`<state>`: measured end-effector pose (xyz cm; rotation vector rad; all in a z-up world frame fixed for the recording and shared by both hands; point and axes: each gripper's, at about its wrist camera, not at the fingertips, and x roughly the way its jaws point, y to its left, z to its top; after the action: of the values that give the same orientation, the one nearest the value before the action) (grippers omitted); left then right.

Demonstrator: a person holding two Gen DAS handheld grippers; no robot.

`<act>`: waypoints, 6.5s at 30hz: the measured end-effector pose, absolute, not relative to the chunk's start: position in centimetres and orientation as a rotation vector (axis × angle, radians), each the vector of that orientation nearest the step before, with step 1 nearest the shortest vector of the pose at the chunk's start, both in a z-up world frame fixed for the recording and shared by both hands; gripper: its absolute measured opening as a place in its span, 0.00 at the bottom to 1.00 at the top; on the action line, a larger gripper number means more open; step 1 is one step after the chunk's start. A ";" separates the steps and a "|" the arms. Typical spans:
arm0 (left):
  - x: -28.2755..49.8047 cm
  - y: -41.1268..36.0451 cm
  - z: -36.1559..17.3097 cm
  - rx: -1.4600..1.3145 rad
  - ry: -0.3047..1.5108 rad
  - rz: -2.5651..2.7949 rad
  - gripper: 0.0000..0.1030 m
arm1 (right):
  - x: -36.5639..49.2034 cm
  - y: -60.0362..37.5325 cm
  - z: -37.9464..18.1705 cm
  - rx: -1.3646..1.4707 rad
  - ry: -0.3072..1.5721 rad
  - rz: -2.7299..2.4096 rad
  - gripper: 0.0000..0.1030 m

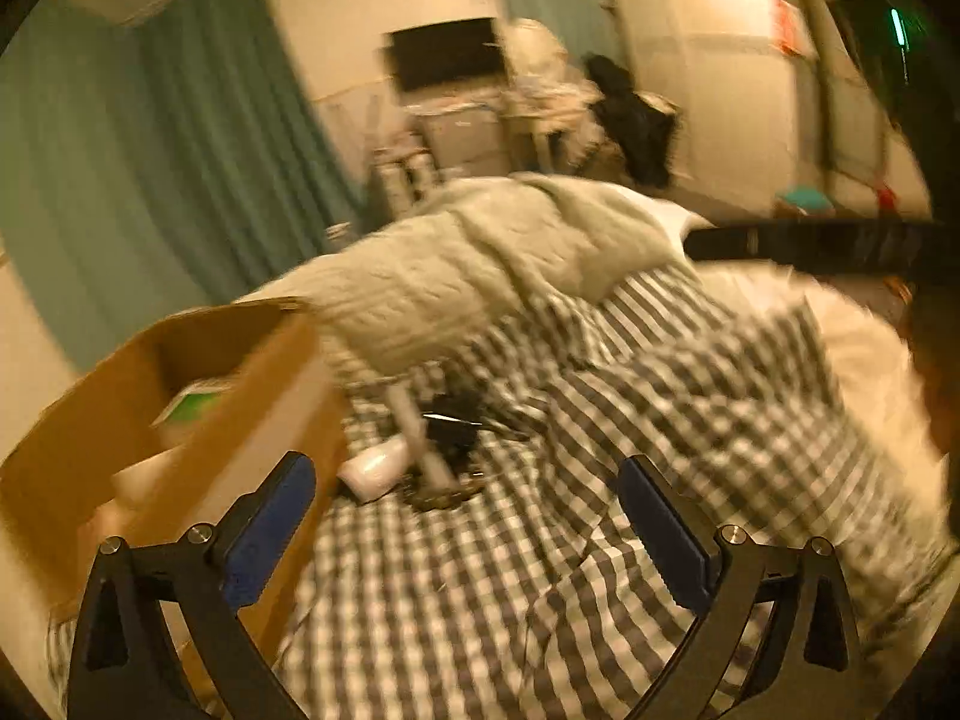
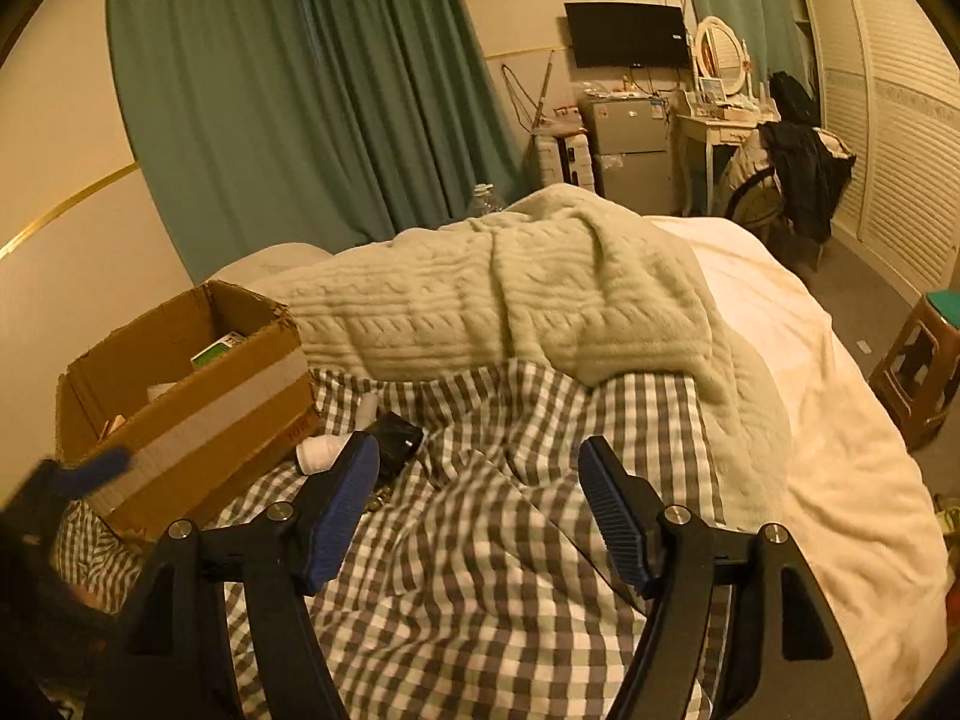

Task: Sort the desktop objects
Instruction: 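Grasp the black round cup with right tool while left grasps the white handheld device, then carry the black cup and white device over the cardboard box and release both, then grasp the white bottle-shaped device with left tool while right grasps the dark bead bracelet, then carry the white device and bracelet over the cardboard box and release both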

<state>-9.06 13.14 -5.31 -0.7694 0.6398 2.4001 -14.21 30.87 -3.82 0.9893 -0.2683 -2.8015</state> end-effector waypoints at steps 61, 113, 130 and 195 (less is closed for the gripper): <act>-27.4 16.3 -16.8 -1.230 0.384 2.452 0.12 | -26.6 30.4 -16.7 1.282 -0.733 -2.433 0.59; -18.8 -0.8 6.9 -0.711 0.255 2.738 0.94 | -26.1 16.0 1.1 0.971 -0.329 -2.535 0.77; -20.7 14.8 -11.6 -1.133 0.532 2.444 1.00 | -21.2 30.2 -6.2 1.171 -0.446 -2.670 0.78; -21.1 10.7 -1.3 -0.890 0.258 2.439 0.31 | -18.2 22.2 -3.3 1.117 -0.201 -2.508 0.11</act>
<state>-21.15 10.75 -1.31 -0.8902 0.2578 2.4389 -18.24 22.24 -3.25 1.1166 -0.2011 -2.5081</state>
